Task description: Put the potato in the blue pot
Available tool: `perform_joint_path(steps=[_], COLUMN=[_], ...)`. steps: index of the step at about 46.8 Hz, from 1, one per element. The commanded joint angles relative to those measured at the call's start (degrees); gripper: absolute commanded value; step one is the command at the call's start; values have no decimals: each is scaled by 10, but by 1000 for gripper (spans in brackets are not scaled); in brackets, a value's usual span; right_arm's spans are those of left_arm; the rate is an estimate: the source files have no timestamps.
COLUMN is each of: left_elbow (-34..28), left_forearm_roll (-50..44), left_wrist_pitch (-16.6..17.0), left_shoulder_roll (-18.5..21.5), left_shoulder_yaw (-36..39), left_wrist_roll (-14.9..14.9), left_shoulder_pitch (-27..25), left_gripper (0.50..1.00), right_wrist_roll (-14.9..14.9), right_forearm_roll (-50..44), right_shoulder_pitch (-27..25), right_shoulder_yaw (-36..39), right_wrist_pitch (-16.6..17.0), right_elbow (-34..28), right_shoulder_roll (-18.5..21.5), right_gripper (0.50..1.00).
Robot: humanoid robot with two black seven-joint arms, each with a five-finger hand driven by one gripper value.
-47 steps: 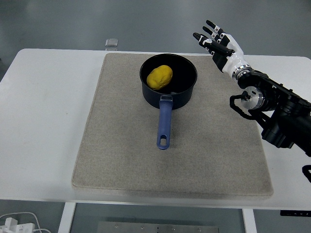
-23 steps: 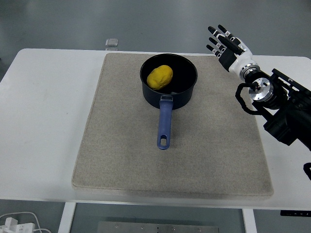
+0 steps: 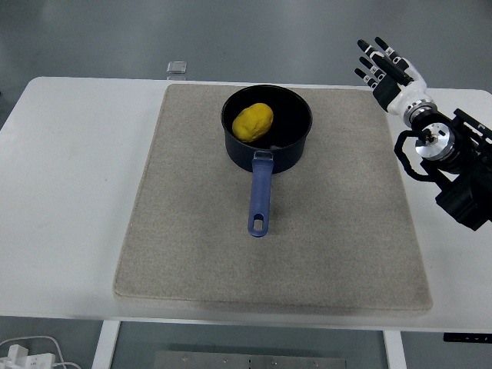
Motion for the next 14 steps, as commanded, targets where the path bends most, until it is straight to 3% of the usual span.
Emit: perform_joint_path(steps=[1,14], left_elbow=[-1,0], left_forearm_roll=[0,0], left_wrist_pitch=[0,0], left_shoulder_roll=[0,0], left_shoulder_yaw=[0,0], left_wrist_roll=[0,0], left_shoulder_pitch=[1,1], left_gripper=[999,999], right_wrist_roll=[-1,0], right_forearm_roll=[-1,-1], right_shoulder_pitch=[-2,-10], right_shoulder_yaw=[0,-1], right_wrist_pitch=[1,1], right_elbow=[0,-3], right_shoulder_roll=[-2,-7], right_gripper=[932,932])
